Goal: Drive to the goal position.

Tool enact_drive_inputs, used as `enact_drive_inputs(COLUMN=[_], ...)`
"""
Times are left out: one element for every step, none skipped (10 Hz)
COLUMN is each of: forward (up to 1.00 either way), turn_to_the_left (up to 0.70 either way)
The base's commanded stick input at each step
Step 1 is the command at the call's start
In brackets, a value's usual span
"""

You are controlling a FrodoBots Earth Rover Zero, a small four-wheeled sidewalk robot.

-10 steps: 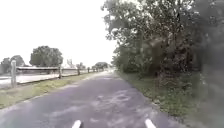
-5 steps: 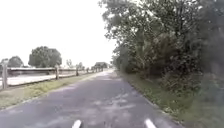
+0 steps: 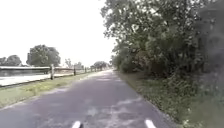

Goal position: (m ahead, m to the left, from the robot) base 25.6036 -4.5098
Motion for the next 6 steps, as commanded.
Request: enact_drive_inputs(forward=[0.80,0.80,0.80,0.80,0.80,0.80], turn_to_the_left=[0.03,0.03,0.24,0.32,0.21,0.08])
